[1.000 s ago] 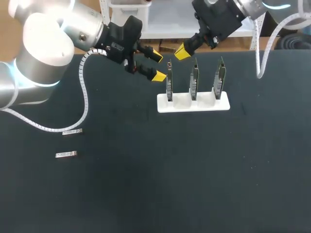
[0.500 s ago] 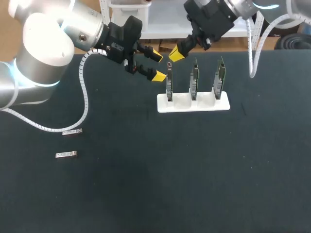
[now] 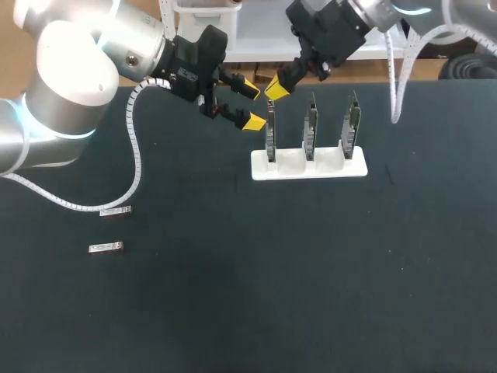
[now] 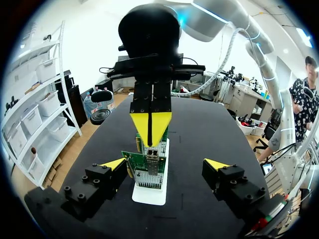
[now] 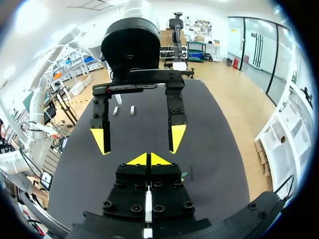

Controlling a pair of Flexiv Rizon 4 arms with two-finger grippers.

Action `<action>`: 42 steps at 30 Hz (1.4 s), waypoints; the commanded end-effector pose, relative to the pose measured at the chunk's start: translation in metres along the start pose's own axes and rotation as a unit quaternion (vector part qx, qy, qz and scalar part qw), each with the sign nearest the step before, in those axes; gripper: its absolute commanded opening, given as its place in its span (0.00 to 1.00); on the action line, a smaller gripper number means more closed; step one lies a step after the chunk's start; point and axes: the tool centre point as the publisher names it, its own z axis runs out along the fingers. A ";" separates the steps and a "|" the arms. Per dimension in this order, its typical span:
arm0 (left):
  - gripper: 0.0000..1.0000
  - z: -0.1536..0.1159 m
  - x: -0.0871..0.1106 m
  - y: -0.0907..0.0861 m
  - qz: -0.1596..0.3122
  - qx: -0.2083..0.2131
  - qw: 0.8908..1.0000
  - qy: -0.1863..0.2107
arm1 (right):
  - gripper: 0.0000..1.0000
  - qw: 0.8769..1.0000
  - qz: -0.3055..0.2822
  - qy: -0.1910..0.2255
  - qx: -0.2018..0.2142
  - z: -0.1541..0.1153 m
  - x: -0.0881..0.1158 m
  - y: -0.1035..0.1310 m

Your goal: Pick up the optical module with the left hand, and insert it into the network port with the right hand.

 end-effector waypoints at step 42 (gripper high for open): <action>1.00 0.000 -0.001 0.002 -0.001 0.002 1.000 0.002 | 0.00 1.000 0.017 0.005 -0.019 0.014 0.009 -0.005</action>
